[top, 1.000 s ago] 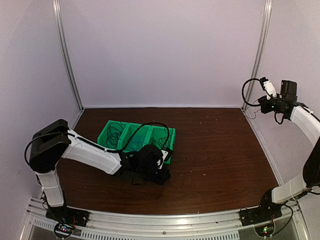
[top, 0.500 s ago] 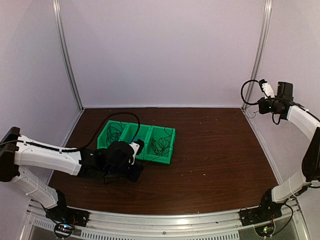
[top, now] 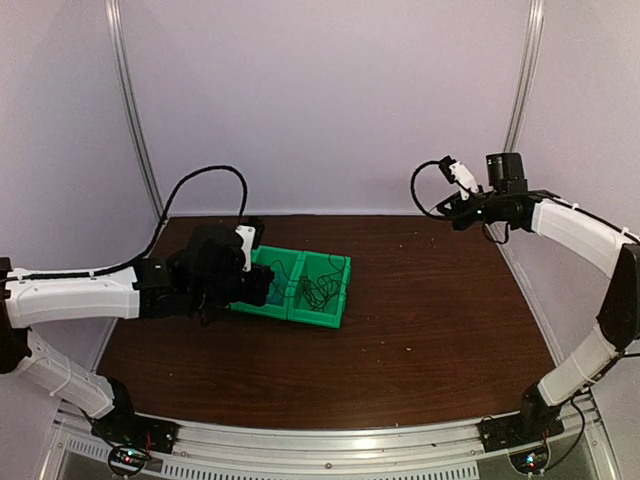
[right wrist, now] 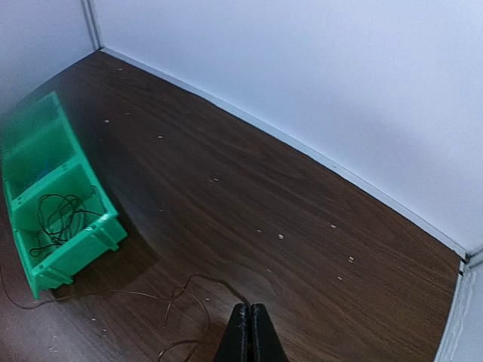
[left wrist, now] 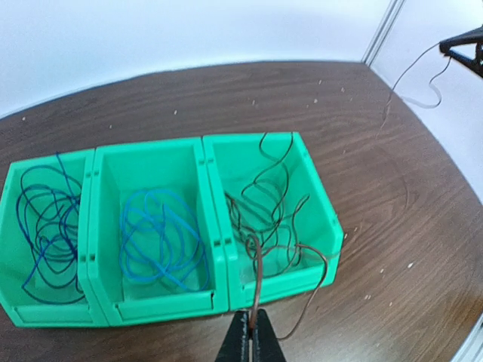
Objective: Untangle the cables
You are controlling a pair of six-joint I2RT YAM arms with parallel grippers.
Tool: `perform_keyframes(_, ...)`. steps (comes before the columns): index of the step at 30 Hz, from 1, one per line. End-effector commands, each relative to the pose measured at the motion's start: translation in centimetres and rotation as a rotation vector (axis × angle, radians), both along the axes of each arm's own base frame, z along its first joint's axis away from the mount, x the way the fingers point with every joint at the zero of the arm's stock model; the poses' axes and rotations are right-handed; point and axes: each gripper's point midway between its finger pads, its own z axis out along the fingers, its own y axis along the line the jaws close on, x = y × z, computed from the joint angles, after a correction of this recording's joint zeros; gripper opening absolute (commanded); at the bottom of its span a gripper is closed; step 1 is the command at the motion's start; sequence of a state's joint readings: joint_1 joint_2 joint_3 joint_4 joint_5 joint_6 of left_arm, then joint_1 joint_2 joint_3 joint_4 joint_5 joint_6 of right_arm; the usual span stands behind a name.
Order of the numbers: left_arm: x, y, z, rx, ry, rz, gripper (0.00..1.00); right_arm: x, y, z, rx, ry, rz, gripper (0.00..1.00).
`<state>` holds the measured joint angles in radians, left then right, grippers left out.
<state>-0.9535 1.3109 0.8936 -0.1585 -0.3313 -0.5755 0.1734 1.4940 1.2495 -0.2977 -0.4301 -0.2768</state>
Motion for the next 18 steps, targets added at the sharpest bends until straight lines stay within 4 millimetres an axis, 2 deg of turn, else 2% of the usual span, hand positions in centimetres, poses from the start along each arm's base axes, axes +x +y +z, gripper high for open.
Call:
perform_keyframes(1, 2.9, -3.0, 5.0, -0.121, -0.113, -0.035, 0.0, -1.3, 7.6, 1.0, 0.047, 0.037, 0.193, 0.0)
perform_keyframes(5, 5.3, -4.3, 8.5, -0.178, -0.179, -0.026, 0.0, -2.2, 13.0, 1.4, 0.081, 0.072, 0.335, 0.0)
perform_keyframes(8, 6.3, -4.7, 9.8, -0.203, -0.205, -0.017, 0.0, -2.3, 16.2, 1.2, 0.115, 0.114, 0.405, 0.0)
perform_keyframes(12, 7.0, -4.3, 10.4, -0.213, -0.219, 0.008, 0.0, -2.3, 19.9, 0.7, 0.147, 0.156, 0.481, 0.0)
perform_keyframes(18, 7.7, -3.6, 9.6, -0.211, -0.208, 0.028, 0.0, -1.4, 23.7, -2.3, 0.159, 0.218, 0.53, 0.0)
